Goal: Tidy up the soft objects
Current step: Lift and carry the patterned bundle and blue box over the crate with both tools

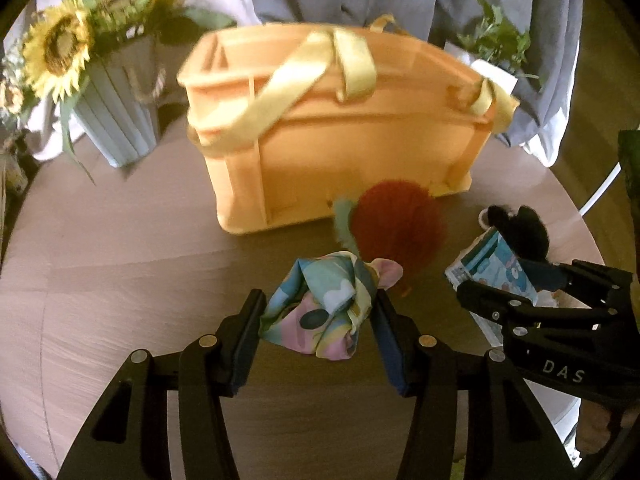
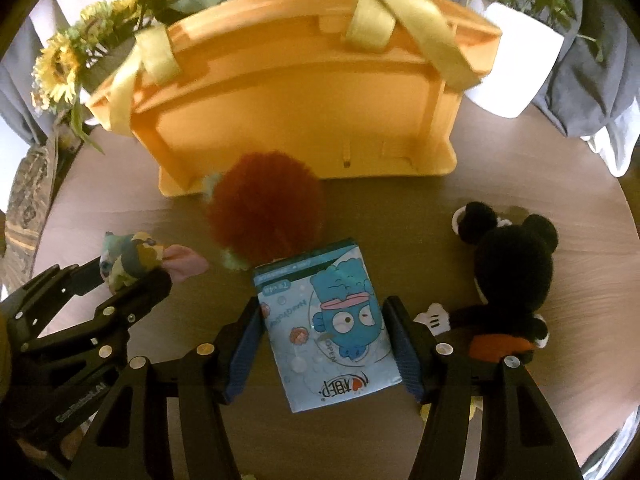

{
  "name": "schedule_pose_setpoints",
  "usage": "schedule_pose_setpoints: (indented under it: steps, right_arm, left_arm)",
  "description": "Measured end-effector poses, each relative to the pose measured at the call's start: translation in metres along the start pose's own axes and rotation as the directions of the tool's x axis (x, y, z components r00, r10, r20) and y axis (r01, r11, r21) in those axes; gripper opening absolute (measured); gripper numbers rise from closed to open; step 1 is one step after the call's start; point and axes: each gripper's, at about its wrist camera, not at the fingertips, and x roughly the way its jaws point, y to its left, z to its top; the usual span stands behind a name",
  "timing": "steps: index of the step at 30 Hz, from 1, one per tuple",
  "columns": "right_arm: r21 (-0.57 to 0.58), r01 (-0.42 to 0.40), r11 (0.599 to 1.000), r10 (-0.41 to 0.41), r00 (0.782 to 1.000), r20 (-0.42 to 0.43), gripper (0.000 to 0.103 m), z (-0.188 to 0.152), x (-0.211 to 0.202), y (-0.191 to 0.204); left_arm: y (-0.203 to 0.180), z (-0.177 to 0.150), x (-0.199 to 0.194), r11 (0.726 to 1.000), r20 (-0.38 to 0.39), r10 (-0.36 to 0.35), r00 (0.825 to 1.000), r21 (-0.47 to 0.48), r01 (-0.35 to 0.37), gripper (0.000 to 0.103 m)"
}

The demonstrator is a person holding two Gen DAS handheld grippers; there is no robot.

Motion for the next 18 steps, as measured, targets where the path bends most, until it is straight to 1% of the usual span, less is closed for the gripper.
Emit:
schedule_pose_setpoints:
  steps: [6,10,11,12,18]
  right_arm:
    - [0.010,-0.007,1.000,0.007,0.998,0.068,0.061,-0.001,-0.029,0.006]
    - [0.006,-0.006,1.000,0.005,0.992,0.127,0.061,0.009,-0.050,0.007]
    - [0.006,-0.009,1.000,0.008,0.990,0.138,0.061,0.015,-0.053,-0.003]
    - [0.008,-0.009,1.000,0.008,0.989,0.146,0.061,0.021,-0.052,-0.002]
    - [0.009,-0.012,1.000,0.010,0.975,0.220,0.061,0.028,-0.078,-0.003]
  left_arm:
    - [0.001,0.011,-0.028,1.000,0.075,-0.007,0.997,-0.003,0.007,0.052]
    - [-0.002,0.019,-0.041,1.000,0.118,-0.012,0.993,-0.003,0.013,0.052]
    - [-0.003,0.022,-0.044,1.000,0.130,-0.013,0.991,-0.001,0.013,0.052]
    - [-0.003,0.024,-0.048,1.000,0.143,-0.012,0.990,0.001,0.012,0.052]
    - [-0.008,0.037,-0.070,1.000,0.218,-0.006,0.976,0.012,0.003,0.052]
